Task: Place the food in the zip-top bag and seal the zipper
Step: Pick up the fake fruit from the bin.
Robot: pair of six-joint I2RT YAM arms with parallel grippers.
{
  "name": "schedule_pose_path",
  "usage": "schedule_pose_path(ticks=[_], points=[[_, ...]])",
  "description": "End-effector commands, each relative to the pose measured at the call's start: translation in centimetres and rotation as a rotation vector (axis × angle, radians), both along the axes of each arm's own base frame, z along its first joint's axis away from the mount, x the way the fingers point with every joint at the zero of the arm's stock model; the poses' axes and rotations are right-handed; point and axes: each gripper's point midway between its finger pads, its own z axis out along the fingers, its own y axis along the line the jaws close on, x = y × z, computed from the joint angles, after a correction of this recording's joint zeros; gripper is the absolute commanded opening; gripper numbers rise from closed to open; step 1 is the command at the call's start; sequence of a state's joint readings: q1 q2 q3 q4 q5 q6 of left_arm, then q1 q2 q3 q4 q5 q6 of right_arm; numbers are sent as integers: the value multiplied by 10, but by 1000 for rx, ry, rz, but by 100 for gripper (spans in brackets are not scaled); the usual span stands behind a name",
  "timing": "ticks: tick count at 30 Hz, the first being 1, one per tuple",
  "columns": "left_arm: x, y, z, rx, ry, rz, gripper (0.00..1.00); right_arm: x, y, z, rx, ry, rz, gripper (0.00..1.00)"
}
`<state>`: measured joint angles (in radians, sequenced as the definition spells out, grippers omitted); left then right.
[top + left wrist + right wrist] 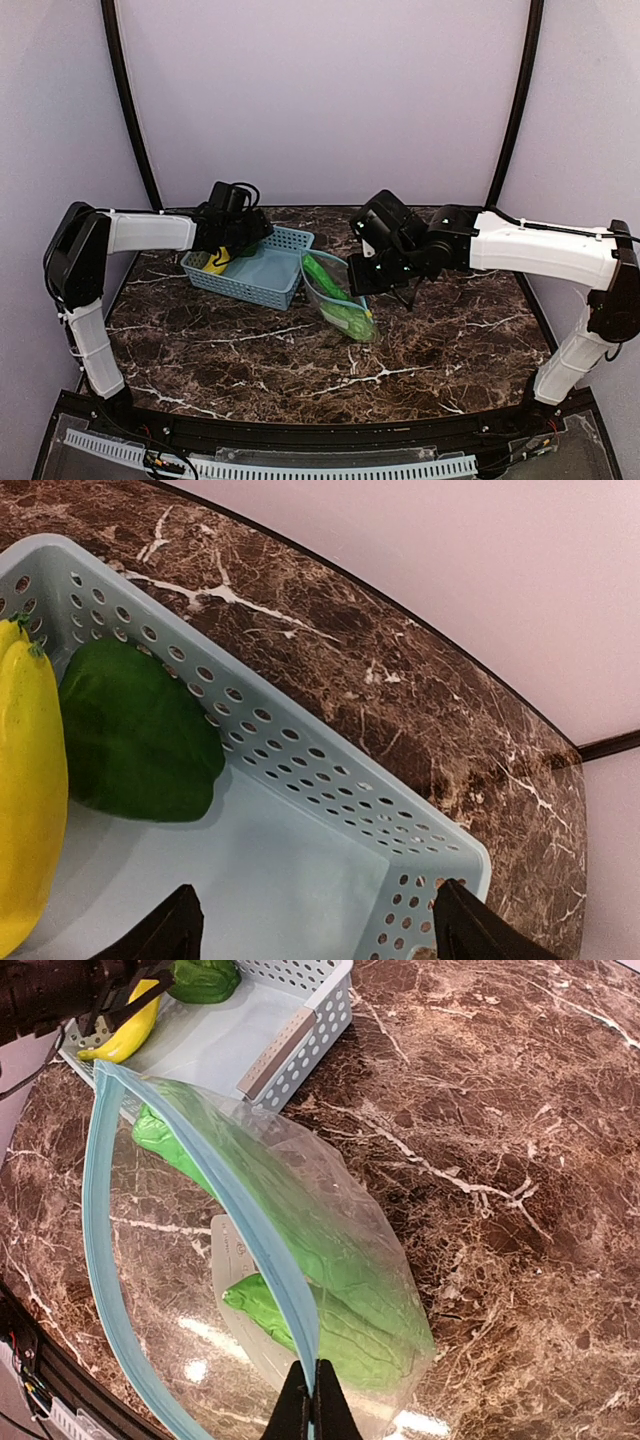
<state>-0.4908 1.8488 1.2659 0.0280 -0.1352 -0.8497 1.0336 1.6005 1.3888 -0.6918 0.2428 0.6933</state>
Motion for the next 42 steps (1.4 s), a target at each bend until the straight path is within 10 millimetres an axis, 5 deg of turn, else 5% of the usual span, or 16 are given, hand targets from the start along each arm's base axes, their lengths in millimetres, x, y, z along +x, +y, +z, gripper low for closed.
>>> schedule_pose_path(ticks=[1, 6, 16, 26, 42], points=[[22, 19, 0, 33, -21, 110, 81, 4, 10, 6, 31, -20, 38, 0], [26, 32, -18, 100, 14, 138, 82, 5, 11, 7, 27, -28, 55, 0], [10, 32, 17, 283, -25, -84, 81, 9, 7, 6, 27, -25, 54, 0], [0, 92, -10, 401, 107, -65, 86, 11, 12, 3, 28, -18, 66, 0], [19, 110, -50, 597, 214, -136, 70, 17, 19, -1, 26, -6, 69, 0]])
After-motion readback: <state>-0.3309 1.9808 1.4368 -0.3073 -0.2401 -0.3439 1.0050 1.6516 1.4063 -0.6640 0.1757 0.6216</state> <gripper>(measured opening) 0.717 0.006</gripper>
